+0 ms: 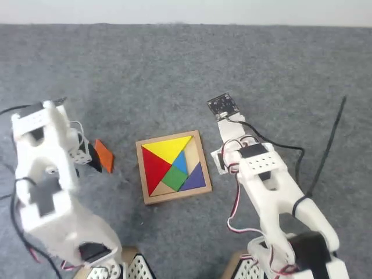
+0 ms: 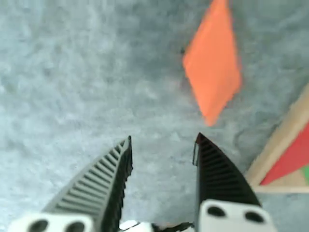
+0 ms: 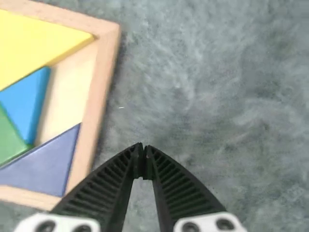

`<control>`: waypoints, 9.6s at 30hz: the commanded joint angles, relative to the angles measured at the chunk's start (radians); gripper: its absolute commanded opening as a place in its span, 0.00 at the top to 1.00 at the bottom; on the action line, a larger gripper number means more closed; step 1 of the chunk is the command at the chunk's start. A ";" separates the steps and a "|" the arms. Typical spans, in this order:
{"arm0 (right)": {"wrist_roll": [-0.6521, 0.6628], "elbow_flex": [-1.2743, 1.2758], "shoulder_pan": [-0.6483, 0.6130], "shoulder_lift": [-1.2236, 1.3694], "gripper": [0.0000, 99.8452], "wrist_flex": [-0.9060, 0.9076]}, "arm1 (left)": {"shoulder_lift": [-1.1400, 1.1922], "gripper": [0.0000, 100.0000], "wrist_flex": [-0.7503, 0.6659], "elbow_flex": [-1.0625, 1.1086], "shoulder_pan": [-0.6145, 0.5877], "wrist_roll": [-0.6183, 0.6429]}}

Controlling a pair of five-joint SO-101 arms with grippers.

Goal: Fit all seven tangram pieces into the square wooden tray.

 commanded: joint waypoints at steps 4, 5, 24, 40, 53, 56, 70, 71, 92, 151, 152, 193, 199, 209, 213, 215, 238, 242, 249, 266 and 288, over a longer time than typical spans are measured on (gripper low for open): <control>0.009 -0.032 -0.010 -0.056 0.99 0.024 | -0.692 0.75 -0.330 0.461 0.072 0.296; 0.008 -0.032 -0.010 -0.056 0.99 0.024 | -0.721 0.74 -0.374 0.493 0.078 0.336; 0.009 -0.032 -0.038 -0.067 0.99 0.045 | 0.092 0.79 -0.247 -0.044 0.147 0.819; 0.009 -0.032 -0.053 -0.067 0.99 0.061 | 0.167 0.79 -0.282 -0.061 0.164 0.744; 0.009 -0.032 -0.053 -0.067 0.99 0.064 | 0.178 0.79 -0.262 -0.124 0.158 0.181; 0.009 -0.032 -0.053 -0.067 0.99 0.064 | 0.178 0.79 -0.261 -0.110 0.158 0.250; 0.009 -0.032 -0.053 -0.067 0.99 0.065 | 0.170 0.79 -0.132 -0.042 0.133 0.489; 0.009 -0.032 -0.053 -0.067 0.99 0.065 | 0.178 0.79 -0.141 -0.042 0.137 0.489; 0.009 -0.032 -0.053 -0.067 0.99 0.065 | 0.189 0.93 -0.215 -0.105 0.193 0.236; 0.009 -0.037 -0.051 -0.068 0.99 0.085 | 0.189 0.84 -0.316 -0.114 0.147 0.239; 0.009 -0.037 -0.051 -0.068 0.99 0.085 | 0.189 0.84 -0.316 -0.114 0.149 0.232; 0.011 0.002 -0.050 -0.145 0.99 0.077 | 0.068 0.87 -0.258 -0.110 0.149 0.141; 0.011 0.002 -0.050 -0.145 0.99 0.077 | 0.078 0.87 -0.262 -0.107 0.143 0.110; 0.011 0.002 -0.050 -0.151 0.99 0.085 | 0.135 0.76 -0.373 -0.082 0.124 0.114; 0.011 0.002 -0.050 -0.151 0.99 0.085 | 0.163 0.80 -0.354 -0.114 0.123 0.114; 0.011 0.002 -0.050 -0.151 0.99 0.085 | 0.163 0.84 -0.354 -0.113 0.123 0.114; 0.011 0.002 -0.050 -0.151 0.99 0.084 | 0.038 0.93 -0.282 -0.111 0.126 0.141; 0.011 0.002 -0.050 -0.151 0.99 0.084 | 0.018 0.93 -0.272 -0.105 0.133 0.141; 0.011 0.002 -0.050 -0.151 0.99 0.085 | -0.035 0.93 -0.242 -0.091 0.077 0.141; -0.189 -0.888 -0.492 0.406 0.98 0.372 | -0.535 0.93 -0.531 0.351 -0.470 -0.041; -0.255 -2.460 -0.653 1.549 0.77 0.696 | -0.674 0.93 -0.878 0.797 -0.586 -0.005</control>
